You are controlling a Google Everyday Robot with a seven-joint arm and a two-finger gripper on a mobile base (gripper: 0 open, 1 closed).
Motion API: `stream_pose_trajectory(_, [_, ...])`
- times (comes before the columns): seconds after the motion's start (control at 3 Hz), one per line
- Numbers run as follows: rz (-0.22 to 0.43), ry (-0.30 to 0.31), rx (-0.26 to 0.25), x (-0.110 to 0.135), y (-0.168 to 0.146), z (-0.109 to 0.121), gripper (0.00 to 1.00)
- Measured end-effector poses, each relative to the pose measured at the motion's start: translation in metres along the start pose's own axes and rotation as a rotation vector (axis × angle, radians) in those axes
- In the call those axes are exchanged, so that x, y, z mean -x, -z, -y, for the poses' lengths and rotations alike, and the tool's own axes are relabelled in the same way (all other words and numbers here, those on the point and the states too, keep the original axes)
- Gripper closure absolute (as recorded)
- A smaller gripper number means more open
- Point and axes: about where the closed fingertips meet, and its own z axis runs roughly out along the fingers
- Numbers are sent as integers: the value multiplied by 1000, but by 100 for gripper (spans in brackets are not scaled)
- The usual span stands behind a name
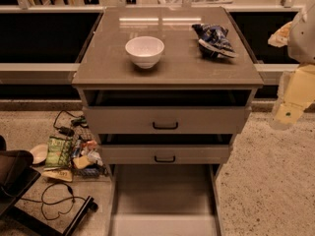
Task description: Place blue chip bag into bottom drawer
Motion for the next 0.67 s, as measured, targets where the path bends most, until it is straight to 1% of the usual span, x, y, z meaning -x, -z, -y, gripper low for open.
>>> stream_pose_trajectory(0.33, [0, 0, 0, 0, 0, 0, 0])
stream_pose_trajectory(0.67, [77, -43, -3, 5, -14, 21, 0])
